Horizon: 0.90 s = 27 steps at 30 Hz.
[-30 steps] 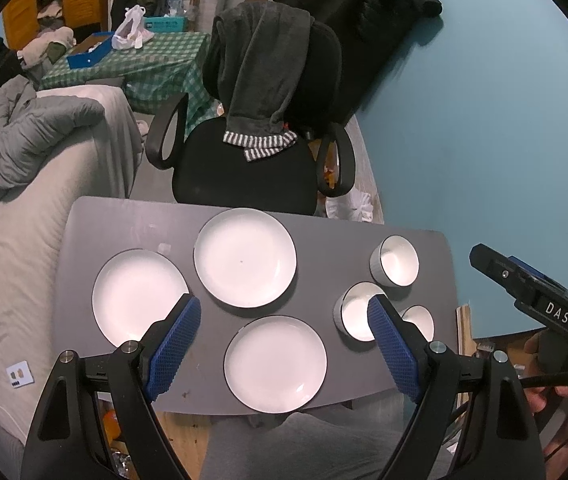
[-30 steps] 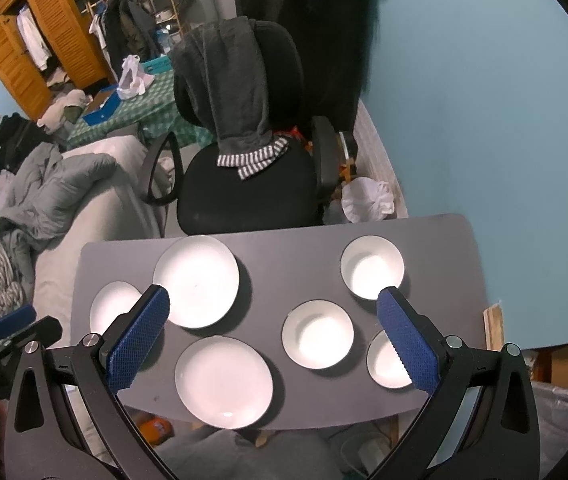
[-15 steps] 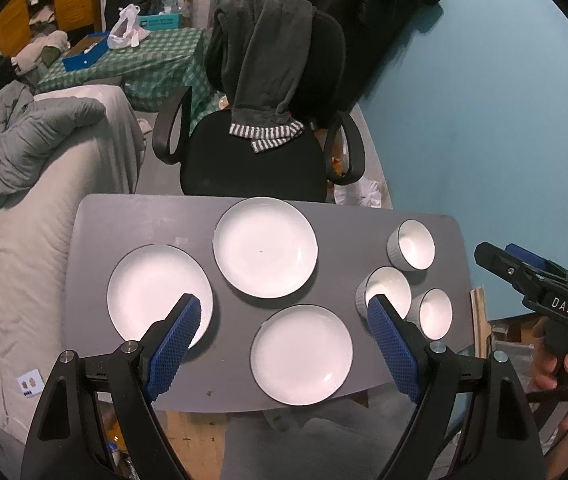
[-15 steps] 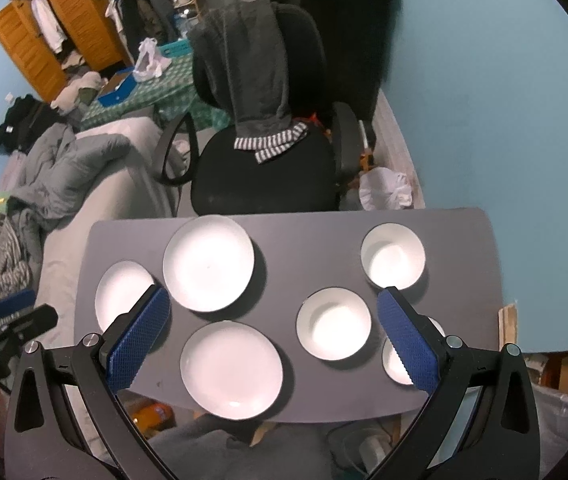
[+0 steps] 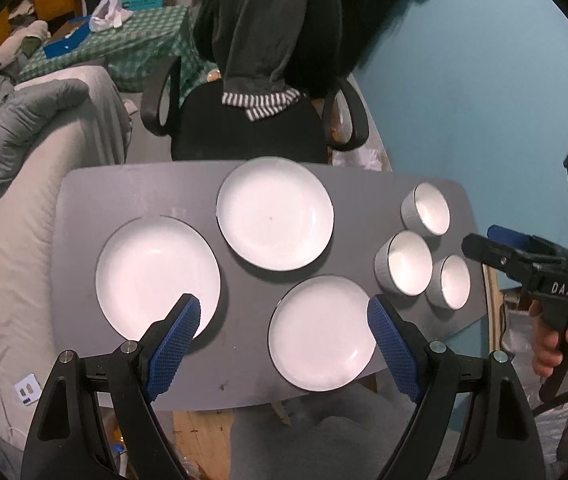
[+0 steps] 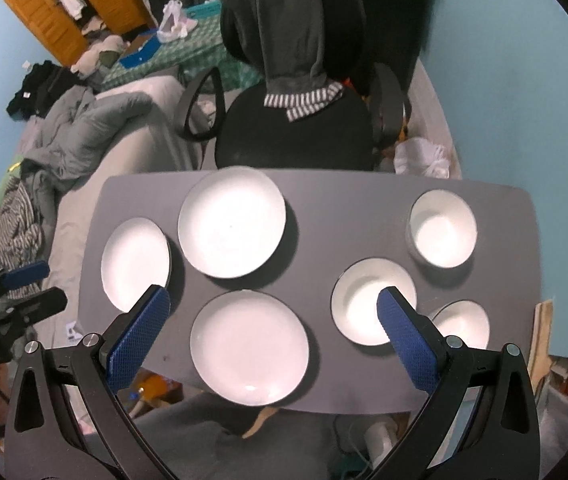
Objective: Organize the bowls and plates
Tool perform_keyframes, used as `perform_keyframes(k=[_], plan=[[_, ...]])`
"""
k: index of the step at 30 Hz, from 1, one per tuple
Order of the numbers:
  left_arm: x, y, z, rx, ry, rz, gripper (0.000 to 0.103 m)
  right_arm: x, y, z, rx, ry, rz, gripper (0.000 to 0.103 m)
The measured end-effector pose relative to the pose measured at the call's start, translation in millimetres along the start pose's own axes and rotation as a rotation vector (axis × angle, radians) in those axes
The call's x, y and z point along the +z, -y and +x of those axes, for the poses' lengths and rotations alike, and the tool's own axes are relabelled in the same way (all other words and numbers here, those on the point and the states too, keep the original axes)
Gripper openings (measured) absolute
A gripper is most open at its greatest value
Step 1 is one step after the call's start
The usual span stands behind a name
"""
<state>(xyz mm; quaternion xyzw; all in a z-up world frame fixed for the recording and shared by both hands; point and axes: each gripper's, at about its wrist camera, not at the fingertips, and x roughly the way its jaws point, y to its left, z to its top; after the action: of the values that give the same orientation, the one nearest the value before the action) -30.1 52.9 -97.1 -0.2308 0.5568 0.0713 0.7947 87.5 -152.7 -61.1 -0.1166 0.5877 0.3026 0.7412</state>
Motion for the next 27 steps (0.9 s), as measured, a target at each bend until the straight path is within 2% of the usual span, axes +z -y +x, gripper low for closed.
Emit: perform_keyframes(k=[4,6,9,16,21,27], plan=[[-8.6,-2.6,19.9,0.014,-0.02,0.045,0.087,-6.1,2.5,19.4,0.009,-0.029,0.002,0.102],[-12.2,-2.4,31.0,0.045,-0.036,0.072,0.087,-9.6,3.6,33.1,-0.006,-0.052,0.002,0.102],[-15.3,-3.4,42.9,0.028,-0.054,0.091,0.087,-17.4,2.5,48.4,-0.02,-0.072,-0.003,0.102],[-23.8,-18.2,77.2,0.003,-0.11,0.065,0.087,-36.3,5.2,86.5,0.004,-0.128,-0.009,0.102],[-37.2,-26.8,102.6,0.049,-0.15,0.067,0.087,-48.0,7.7,104.1,0.019,-0.154,-0.014,0.102],[-55.5,-30.9,125.6,0.053,-0.196,0.062,0.087,-58.1,16.1,120.8,0.018,-0.186,-0.012,0.102]])
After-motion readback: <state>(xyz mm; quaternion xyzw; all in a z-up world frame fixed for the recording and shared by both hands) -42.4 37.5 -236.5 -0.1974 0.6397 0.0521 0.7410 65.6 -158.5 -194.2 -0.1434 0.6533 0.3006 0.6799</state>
